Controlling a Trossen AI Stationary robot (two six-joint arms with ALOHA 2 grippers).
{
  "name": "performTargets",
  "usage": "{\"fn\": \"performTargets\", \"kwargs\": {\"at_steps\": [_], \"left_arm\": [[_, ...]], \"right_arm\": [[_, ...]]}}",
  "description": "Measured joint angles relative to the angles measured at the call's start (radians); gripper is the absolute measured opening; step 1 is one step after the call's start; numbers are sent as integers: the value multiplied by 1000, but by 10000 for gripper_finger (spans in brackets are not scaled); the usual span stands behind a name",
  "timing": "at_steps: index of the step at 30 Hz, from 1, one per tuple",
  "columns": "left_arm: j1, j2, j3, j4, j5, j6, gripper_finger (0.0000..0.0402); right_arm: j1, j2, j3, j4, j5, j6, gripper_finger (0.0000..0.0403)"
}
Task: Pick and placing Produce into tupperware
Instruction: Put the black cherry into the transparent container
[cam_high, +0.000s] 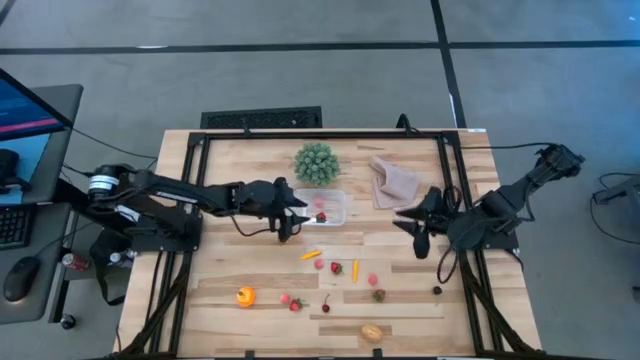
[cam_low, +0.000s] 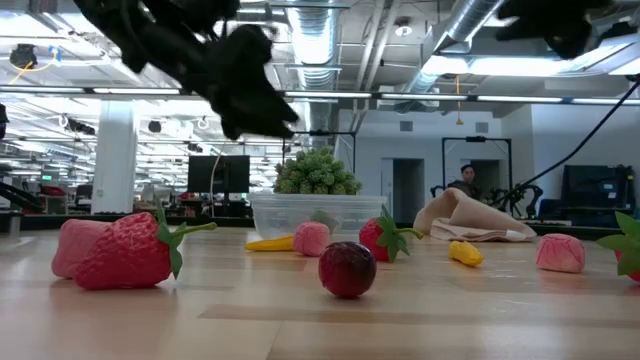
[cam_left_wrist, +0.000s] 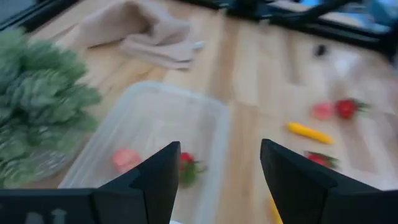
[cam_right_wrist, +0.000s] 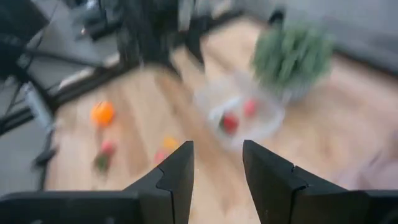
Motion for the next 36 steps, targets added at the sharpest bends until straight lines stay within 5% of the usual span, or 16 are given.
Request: {"fn": "performTargets", "kwargs": {"at_steps": [9,20,29,36], "left_arm": [[1,-265,0,-331,-114,48,209],[0,-414,0,-481,-213,78,209],[1,-407,0,-476,-224,130,209],[4,-407,0,-478,-238,165,209]], "right_arm": [[292,4,0,-398,-76,619,130],[589,169,0,-531,-116,1238,130],[546,304,0,-319,-323,1321,130],[483,375,69,-364,-473,1341,130]]}}
